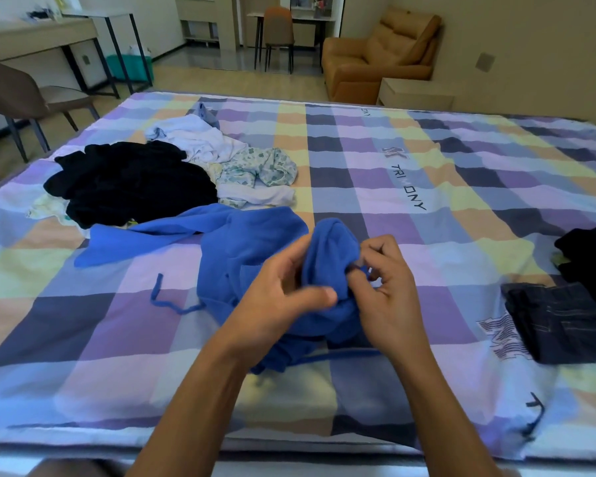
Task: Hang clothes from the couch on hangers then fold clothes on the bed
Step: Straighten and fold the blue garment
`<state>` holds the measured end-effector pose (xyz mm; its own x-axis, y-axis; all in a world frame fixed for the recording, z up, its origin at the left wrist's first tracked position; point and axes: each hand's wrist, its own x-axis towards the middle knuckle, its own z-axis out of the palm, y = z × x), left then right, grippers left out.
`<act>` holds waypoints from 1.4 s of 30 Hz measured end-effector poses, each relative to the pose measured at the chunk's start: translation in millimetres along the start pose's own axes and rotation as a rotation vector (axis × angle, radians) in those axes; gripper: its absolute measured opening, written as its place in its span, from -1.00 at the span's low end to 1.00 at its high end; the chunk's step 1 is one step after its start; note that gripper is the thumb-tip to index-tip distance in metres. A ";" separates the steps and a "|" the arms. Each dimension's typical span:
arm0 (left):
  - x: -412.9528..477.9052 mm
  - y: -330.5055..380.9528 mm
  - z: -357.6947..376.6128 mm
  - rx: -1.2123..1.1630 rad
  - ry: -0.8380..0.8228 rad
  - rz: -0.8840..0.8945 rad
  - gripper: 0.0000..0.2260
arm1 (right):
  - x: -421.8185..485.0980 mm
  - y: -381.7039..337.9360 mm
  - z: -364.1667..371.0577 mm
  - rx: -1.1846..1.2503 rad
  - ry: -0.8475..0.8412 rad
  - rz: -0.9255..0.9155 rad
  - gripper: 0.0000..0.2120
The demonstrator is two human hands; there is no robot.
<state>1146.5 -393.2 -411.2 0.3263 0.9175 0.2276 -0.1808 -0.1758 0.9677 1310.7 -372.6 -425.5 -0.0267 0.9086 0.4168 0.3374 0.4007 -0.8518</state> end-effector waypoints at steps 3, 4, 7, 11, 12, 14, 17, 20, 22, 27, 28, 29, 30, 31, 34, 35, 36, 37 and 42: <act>-0.1 -17.8 0.0 0.579 0.026 0.100 -0.44 | 2.0 -5.0 0.6 0.252 0.055 0.106 -0.84; 1.3 -24.5 -2.0 0.632 0.045 0.127 -0.50 | 2.4 -5.4 -0.1 0.314 0.062 0.124 -0.83; 7.6 -31.7 -18.2 0.728 0.143 0.142 -0.61 | 4.5 -2.6 -6.5 0.463 0.139 0.173 -0.78; 19.4 -22.4 -63.4 1.018 0.240 0.126 -0.58 | 9.7 4.4 -34.2 0.944 0.355 0.299 -0.74; 22.5 -22.2 -73.4 1.065 0.258 0.121 -0.62 | 10.2 4.4 -40.5 1.053 0.364 0.305 -0.73; 30.1 -23.5 -86.7 1.134 0.268 0.052 -0.64 | 9.1 3.3 -44.3 1.167 0.366 0.329 -0.87; 34.3 -22.0 -80.2 1.296 0.172 -0.106 -0.57 | 1.2 -0.8 -33.1 1.076 0.336 0.324 -0.86; 22.3 10.0 -52.2 1.220 0.103 -0.056 -0.48 | -5.1 -9.8 -26.0 0.853 0.287 0.211 -0.67; 10.1 37.6 -19.5 0.806 0.159 0.039 -0.67 | -7.1 -14.7 -24.6 0.739 0.219 0.160 -0.73; 9.1 30.9 22.7 0.679 0.293 -0.149 -0.42 | -15.5 -21.3 -18.0 0.691 0.046 0.101 -0.72; 8.7 25.8 22.9 0.616 0.287 -0.161 -0.37 | -17.6 -23.0 -16.5 0.711 0.022 0.104 -0.71; 9.6 19.6 20.5 0.494 0.281 -0.173 -0.38 | -19.1 -24.0 -16.3 0.738 0.015 0.120 -0.71; 10.1 15.7 18.7 0.381 0.282 -0.181 -0.43 | -20.4 -22.9 -16.8 0.768 0.026 0.149 -0.71; 9.5 13.6 17.6 0.301 0.283 -0.184 -0.50 | -21.2 -20.8 -18.2 0.783 0.047 0.185 -0.72; 8.2 8.3 19.3 0.312 0.327 -0.166 -0.63 | -21.7 -19.3 -22.5 0.680 0.057 0.251 -0.75; 7.0 7.7 21.2 0.357 0.348 -0.142 -0.66 | -21.3 -20.3 -23.7 0.601 0.031 0.233 -0.75; 5.4 7.8 23.4 0.385 0.362 -0.126 -0.69 | -20.8 -22.4 -23.2 0.507 -0.002 0.201 -0.76; 4.3 8.0 25.5 0.385 0.371 -0.114 -0.70 | -19.8 -24.5 -21.6 0.404 -0.025 0.163 -0.74; 3.6 8.8 27.5 0.134 0.418 -0.197 -0.80 | -15.4 -20.7 -15.1 0.167 0.036 0.112 -0.90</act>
<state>1171.5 -401.3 -398.9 -0.0640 0.9979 0.0022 -0.0234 -0.0037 0.9997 1318.3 -396.6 -409.5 0.0371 0.9450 0.3250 0.1758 0.3140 -0.9330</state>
